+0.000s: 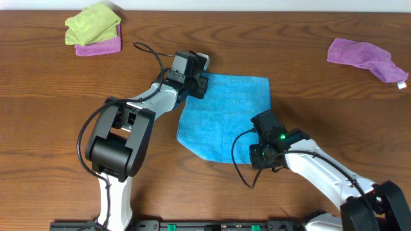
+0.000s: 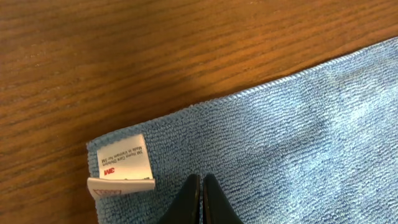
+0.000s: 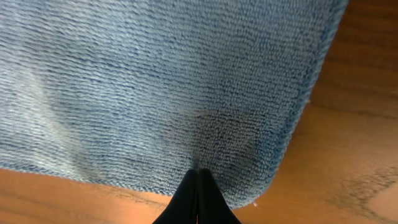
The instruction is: Fold the cloth
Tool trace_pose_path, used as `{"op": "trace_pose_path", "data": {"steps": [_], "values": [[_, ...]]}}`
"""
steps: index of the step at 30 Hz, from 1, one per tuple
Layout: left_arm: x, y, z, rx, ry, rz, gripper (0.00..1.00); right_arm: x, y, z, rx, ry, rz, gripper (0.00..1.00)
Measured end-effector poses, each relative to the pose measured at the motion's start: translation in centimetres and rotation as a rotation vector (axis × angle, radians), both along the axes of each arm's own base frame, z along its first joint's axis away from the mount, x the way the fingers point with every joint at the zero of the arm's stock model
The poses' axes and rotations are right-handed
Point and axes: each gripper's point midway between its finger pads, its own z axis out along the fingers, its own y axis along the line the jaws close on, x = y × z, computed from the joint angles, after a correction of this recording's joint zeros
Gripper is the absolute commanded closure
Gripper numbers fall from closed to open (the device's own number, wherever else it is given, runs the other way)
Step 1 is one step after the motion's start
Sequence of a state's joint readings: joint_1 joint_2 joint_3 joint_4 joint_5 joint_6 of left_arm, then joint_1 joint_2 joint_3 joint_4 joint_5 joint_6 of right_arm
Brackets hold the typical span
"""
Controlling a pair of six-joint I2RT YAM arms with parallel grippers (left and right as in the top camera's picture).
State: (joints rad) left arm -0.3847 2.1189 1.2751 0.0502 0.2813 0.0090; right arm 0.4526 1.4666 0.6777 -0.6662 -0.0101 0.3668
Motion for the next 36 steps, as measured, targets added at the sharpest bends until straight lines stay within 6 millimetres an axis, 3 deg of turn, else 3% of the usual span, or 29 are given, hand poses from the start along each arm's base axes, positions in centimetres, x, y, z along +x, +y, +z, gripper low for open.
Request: {"op": "trace_pose_path", "data": {"steps": [14,27,36], "values": [[-1.1,-2.4,0.1,0.005,-0.011,-0.046,0.94,0.0,-0.7,-0.8,-0.004,0.044,-0.114,0.98],[0.1,-1.2,0.2,0.064,-0.061,0.015,0.94,1.7,-7.0,-0.8,-0.049,0.037,-0.388,0.98],[0.5,-0.2,0.0,0.112,-0.071,0.056,0.94,2.0,-9.7,-0.8,-0.083,0.028,-0.482,0.98]]}}
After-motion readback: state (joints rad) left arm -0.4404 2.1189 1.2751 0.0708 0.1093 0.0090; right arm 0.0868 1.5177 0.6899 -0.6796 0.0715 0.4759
